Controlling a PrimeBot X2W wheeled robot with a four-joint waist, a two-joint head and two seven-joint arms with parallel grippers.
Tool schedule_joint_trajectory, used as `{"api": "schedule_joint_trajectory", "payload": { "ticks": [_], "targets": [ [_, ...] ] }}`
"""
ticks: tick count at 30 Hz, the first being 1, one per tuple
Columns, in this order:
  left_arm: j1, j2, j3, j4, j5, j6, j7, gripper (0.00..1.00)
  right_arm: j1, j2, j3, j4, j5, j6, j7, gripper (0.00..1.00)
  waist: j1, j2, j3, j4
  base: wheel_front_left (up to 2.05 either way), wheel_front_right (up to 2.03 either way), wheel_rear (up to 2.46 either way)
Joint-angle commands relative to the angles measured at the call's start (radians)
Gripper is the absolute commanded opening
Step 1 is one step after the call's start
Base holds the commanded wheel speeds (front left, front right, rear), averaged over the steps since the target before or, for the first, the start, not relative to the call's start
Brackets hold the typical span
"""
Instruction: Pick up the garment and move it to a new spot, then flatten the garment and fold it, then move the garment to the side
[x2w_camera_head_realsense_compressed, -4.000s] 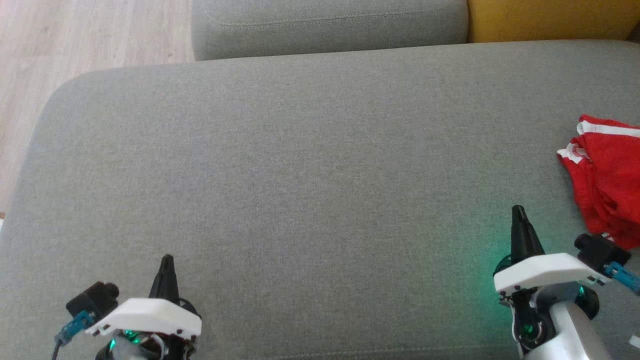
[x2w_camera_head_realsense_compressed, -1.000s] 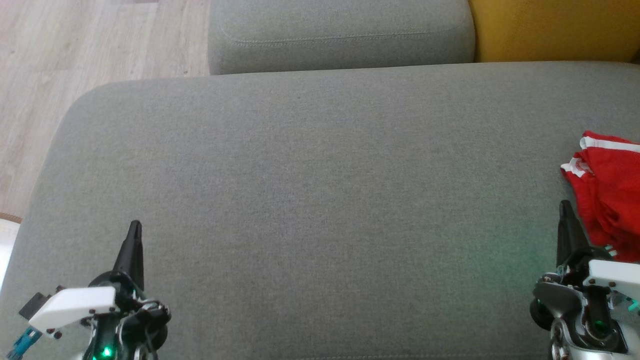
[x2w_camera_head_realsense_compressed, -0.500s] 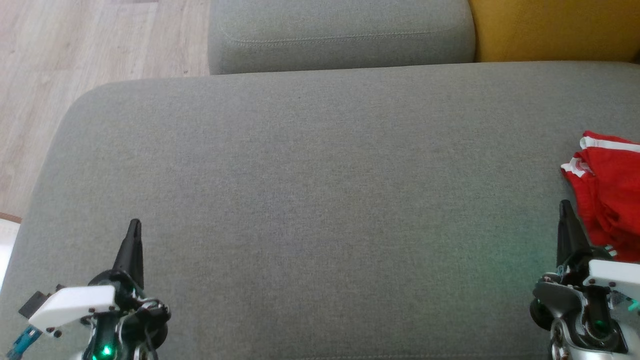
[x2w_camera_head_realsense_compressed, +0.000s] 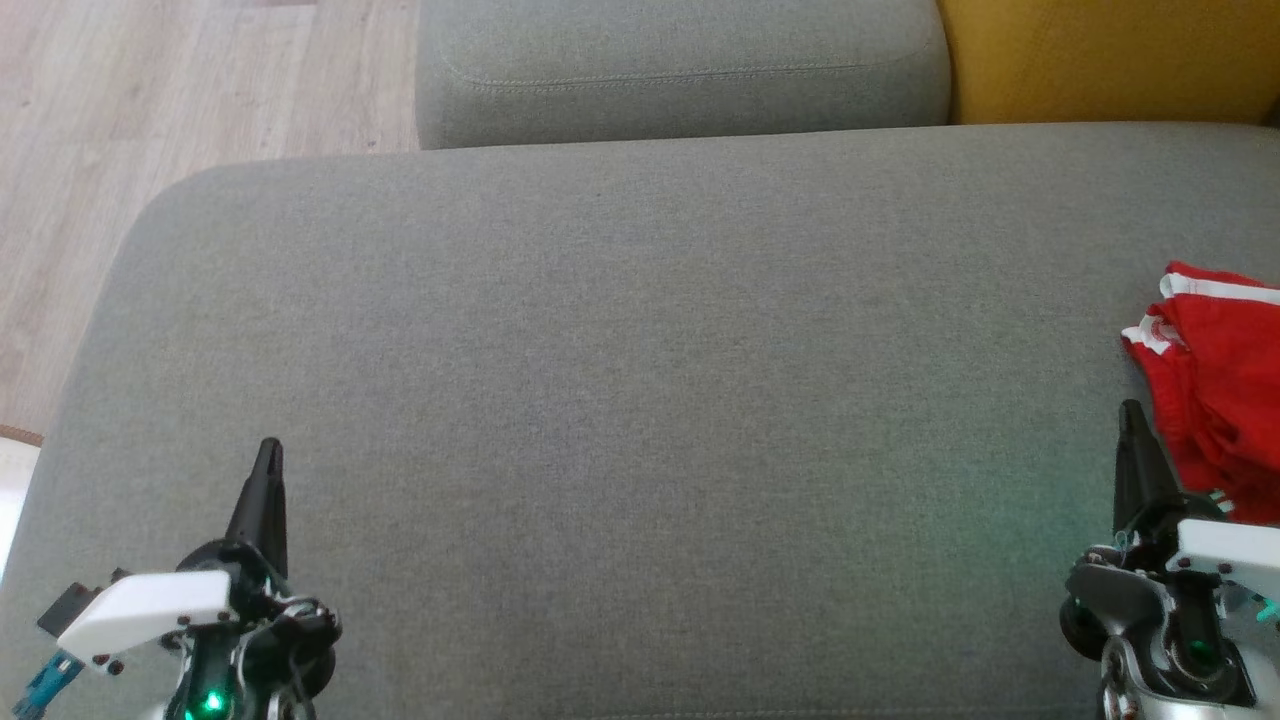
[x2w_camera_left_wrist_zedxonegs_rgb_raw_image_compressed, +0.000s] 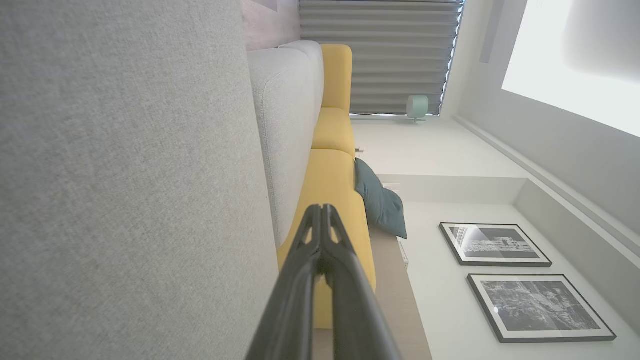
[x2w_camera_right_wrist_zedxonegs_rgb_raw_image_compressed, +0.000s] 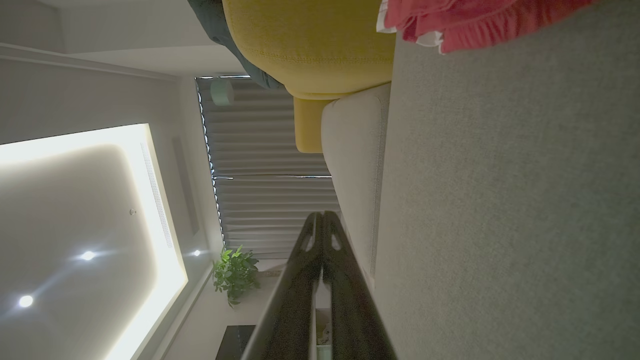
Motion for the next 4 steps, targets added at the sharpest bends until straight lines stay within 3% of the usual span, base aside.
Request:
{"api": "schedule_joint_trajectory", "payload": {
  "ticks": [1, 4],
  "targets": [
    [-0.055, 0.016, 0.036, -0.038, -0.004, -0.007, 0.007, 0.0, -0.018, -0.004, 0.021, -0.04, 0.007, 0.007, 0.006, 0.0, 0.0, 0.0, 0.0, 0.0, 0.0, 0.0, 0.0],
    [-0.055, 0.016, 0.036, -0.038, -0.004, -0.007, 0.007, 0.0, -0.018, -0.004, 0.021, -0.04, 0.007, 0.007, 0.006, 0.0, 0.0, 0.0, 0.0, 0.0, 0.0, 0.0, 0.0]
  ]
}}
